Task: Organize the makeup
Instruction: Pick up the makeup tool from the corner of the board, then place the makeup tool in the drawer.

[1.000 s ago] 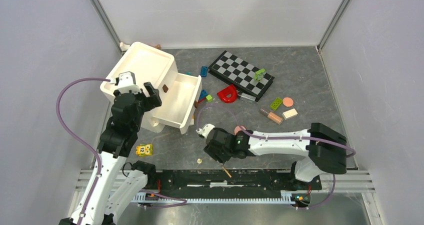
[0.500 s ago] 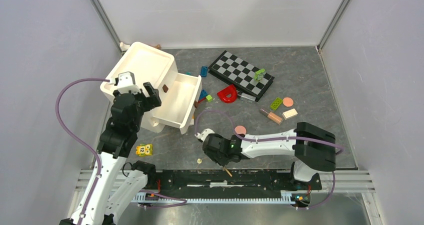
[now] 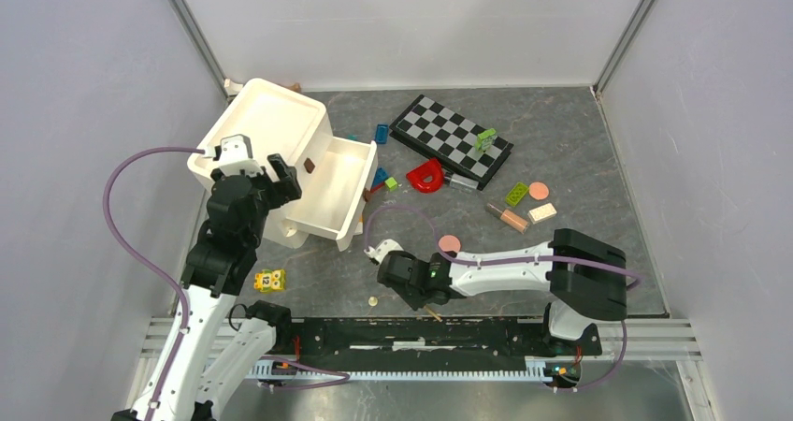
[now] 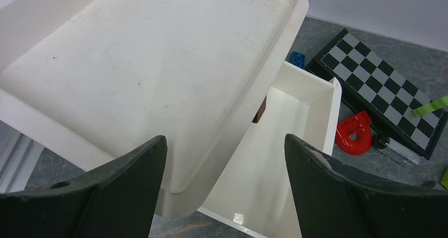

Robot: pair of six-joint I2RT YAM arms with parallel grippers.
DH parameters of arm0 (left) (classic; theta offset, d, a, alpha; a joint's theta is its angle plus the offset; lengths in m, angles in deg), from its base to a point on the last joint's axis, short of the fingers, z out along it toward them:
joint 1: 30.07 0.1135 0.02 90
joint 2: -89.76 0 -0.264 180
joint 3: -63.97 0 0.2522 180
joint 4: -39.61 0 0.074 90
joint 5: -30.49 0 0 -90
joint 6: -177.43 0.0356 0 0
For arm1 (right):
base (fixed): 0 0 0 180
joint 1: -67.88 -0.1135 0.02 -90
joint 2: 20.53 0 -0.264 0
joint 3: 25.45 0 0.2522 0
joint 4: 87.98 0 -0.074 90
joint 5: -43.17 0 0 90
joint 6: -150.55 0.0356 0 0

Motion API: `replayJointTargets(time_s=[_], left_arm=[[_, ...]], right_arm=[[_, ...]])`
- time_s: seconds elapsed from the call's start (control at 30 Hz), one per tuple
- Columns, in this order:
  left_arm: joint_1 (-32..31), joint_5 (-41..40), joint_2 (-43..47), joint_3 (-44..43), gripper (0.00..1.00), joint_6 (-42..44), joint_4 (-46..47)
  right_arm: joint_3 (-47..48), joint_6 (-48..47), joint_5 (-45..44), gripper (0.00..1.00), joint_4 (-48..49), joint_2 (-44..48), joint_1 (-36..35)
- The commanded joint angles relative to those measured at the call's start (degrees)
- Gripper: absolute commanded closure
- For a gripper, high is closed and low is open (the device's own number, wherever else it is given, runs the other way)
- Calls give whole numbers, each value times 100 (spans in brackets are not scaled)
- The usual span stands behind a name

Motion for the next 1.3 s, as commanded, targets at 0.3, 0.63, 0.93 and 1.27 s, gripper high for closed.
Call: replayJointTargets(time_s=[0.3, 0.63, 0.93, 1.27], left_arm=[[33, -160, 78, 27, 12, 193, 187], [48, -398, 84, -21, 12, 140, 58], [50, -885, 170, -60, 11, 40, -77], [59, -1005, 365, -54, 11, -60, -73]], right_arm=[[384, -166, -195, 97, 103, 946, 815], [2975, -808, -178, 97, -32, 279, 1435], [3574, 882, -58, 98, 2179, -511, 1910], [3825, 2924, -834, 100, 2983, -1561, 2013]])
